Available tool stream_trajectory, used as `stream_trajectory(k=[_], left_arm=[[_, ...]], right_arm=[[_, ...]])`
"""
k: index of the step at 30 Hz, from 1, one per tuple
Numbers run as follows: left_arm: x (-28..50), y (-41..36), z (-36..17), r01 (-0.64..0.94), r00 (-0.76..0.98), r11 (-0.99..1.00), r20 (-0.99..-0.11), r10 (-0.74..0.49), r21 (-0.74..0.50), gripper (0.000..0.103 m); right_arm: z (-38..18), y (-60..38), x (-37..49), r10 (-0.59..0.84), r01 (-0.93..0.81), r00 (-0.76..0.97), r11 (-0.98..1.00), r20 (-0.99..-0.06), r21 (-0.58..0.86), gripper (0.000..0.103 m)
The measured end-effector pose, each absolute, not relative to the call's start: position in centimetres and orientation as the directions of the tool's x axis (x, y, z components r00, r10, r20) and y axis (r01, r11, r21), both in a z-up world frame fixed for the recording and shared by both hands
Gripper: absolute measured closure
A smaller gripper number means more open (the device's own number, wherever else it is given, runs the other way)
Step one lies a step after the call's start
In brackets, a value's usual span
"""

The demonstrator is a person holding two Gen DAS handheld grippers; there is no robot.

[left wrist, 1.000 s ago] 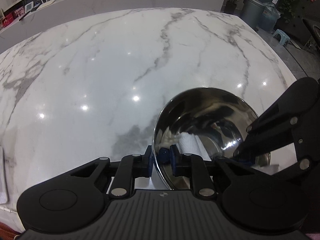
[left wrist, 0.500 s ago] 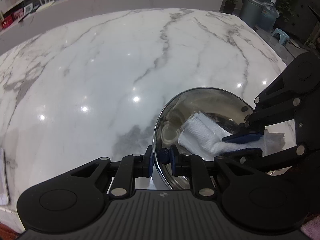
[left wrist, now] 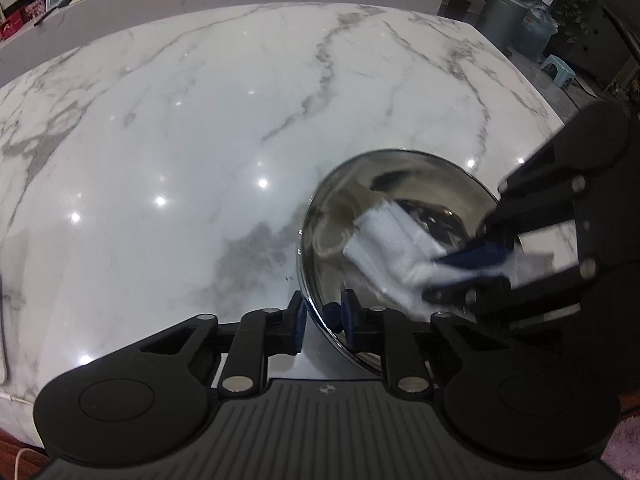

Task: Clean bowl
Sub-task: 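Keep wiping the bowl interior with the right gripper while the left gripper holds the bowl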

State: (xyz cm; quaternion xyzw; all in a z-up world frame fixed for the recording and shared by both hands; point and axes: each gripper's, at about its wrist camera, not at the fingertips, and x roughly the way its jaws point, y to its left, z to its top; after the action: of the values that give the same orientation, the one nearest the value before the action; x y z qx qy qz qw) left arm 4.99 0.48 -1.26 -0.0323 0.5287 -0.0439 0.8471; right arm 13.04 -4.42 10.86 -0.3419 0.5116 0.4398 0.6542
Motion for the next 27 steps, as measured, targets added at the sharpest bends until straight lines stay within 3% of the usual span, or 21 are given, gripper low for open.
stream_trajectory(k=[7, 11, 15, 20, 27], left_arm=[[5.7, 0.6, -1.1, 0.038, 0.454, 0.997, -0.888, -0.075, -0.065, 0.089], [5.6, 0.5, -1.1, 0.046, 0.458, 0.997, -0.886, -0.073, -0.059, 0.089], [5.7, 0.6, -1.1, 0.052, 0.46, 0.997, -0.885, -0.073, -0.055, 0.089], [5.6, 0.5, -1.1, 0.053, 0.461, 0.997, -0.885, -0.07, -0.051, 0.089], [5.8, 0.5, -1.0, 0.055, 0.459, 0.998, -0.886, -0.065, -0.044, 0.089]], right_arm=[[11.5, -4.8, 13.7, 0.362, -0.87, -0.07, 0.434, -0.929, 0.235, 0.091], [11.5, -5.2, 14.1, 0.366, -0.859, -0.092, 0.441, -0.926, 0.259, 0.091], [11.6, -5.3, 13.8, 0.288, -0.9, -0.035, 0.408, -0.957, 0.156, 0.092], [12.5, -5.1, 13.2, 0.197, -0.929, 0.169, 0.359, -0.966, -0.089, 0.092], [11.0, -3.1, 14.0, 0.24, -0.909, 0.11, 0.416, -0.965, 0.0, 0.091]])
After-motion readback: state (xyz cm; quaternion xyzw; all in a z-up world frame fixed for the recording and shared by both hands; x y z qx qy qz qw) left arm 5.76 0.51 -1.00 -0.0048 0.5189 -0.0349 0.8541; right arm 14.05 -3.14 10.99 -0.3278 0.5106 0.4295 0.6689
